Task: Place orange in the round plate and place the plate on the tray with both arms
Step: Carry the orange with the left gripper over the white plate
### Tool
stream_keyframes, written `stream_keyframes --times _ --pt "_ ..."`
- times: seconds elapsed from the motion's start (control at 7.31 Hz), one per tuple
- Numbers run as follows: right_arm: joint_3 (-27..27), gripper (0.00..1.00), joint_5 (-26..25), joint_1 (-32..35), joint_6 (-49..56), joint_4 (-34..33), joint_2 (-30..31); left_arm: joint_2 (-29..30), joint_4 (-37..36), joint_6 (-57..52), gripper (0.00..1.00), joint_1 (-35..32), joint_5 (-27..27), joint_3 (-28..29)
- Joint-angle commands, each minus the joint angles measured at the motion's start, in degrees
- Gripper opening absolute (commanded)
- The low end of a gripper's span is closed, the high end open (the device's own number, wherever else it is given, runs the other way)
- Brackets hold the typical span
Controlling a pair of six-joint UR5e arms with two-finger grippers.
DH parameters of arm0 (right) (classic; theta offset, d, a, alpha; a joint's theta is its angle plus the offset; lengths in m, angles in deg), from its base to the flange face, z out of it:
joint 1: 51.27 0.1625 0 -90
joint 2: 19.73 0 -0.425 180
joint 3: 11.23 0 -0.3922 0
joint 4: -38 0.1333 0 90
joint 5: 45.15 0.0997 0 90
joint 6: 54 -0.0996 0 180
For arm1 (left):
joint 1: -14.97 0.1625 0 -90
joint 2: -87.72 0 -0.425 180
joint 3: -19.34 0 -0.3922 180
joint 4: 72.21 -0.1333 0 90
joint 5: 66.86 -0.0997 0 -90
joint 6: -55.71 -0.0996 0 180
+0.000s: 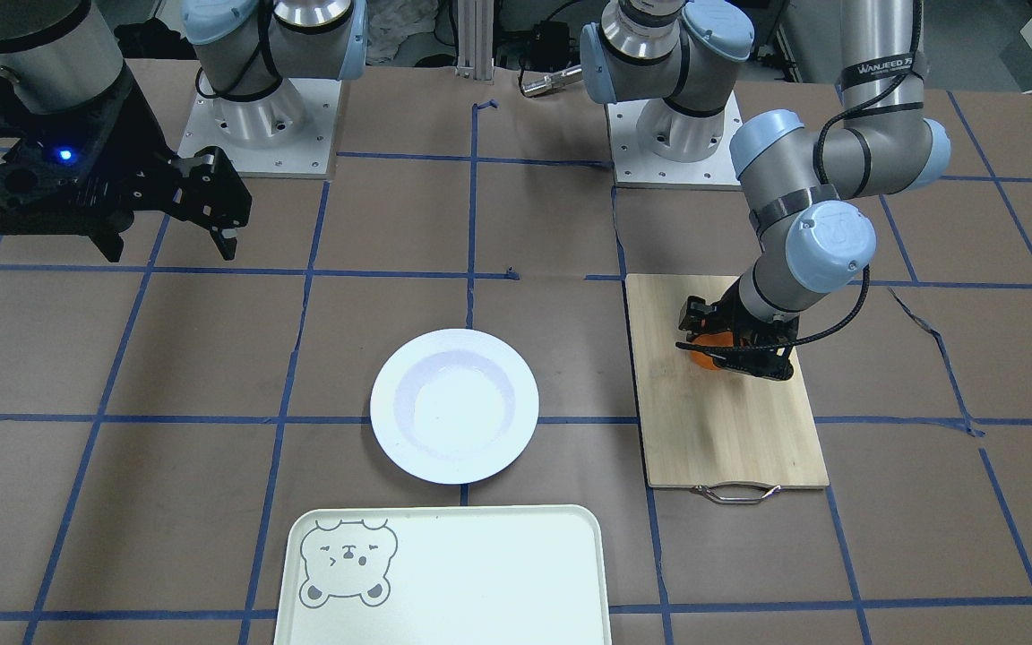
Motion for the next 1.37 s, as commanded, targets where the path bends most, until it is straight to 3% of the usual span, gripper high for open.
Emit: stream_keyframes --times 0.0,0.14,0.41,0.55,0.82,0.96,1.23 --pt "0.0 1.0 0.0 0.0 0.0 0.1 0.0 -0.1 0.0 8.1 0.0 -0.9 1.4 4.4" --pt "0.0 1.0 0.0 0.0 0.0 0.1 0.0 -0.6 0.5 15.0 0.0 -2.6 6.2 6.2" --pt "0.0 1.0 0.0 0.0 0.0 0.1 0.0 0.9 -1.5 29.4 0.0 -11.5 8.0 7.1" --pt "0.0 1.0 0.0 0.0 0.0 0.1 0.0 2.2 -5.3 37.7 0.0 -18.0 8.9 9.8" --pt "0.0 1.0 0.0 0.0 0.0 0.1 0.0 6.7 -10.5 53.4 0.0 -25.8 16.4 13.2" --pt "0.0 1.0 0.0 0.0 0.0 0.1 0.0 9.6 -14.2 58.4 0.0 -27.6 19.8 13.4" --pt "0.0 1.0 0.0 0.0 0.0 0.1 0.0 14.3 -16.8 59.2 0.0 -30.0 20.4 13.4"
